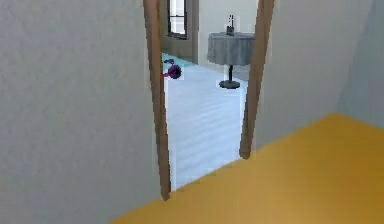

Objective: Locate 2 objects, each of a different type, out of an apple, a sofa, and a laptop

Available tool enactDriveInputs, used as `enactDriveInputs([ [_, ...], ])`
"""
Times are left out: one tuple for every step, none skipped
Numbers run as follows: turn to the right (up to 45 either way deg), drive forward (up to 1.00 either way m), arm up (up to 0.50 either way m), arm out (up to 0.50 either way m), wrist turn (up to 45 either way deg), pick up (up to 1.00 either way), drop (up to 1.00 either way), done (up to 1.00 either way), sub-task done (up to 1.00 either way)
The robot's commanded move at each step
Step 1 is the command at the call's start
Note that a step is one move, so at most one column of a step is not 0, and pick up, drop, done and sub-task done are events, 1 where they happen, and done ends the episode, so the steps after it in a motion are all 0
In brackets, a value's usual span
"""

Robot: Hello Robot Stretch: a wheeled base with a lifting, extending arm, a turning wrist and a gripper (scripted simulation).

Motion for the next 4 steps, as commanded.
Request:
enactDriveInputs([
  [3.0, 0.00, 0.00, 0.00, 0.0, 0.00, 0.00, 0.00, 0.00],
  [18.0, 0.00, 0.00, 0.00, 0.0, 0.00, 0.00, 0.00, 0.00],
  [0.0, 0.95, 0.00, 0.00, 0.0, 0.00, 0.00, 0.00, 0.00],
  [-27.0, 0.00, 0.00, 0.00, 0.0, 0.00, 0.00, 0.00, 0.00],
])
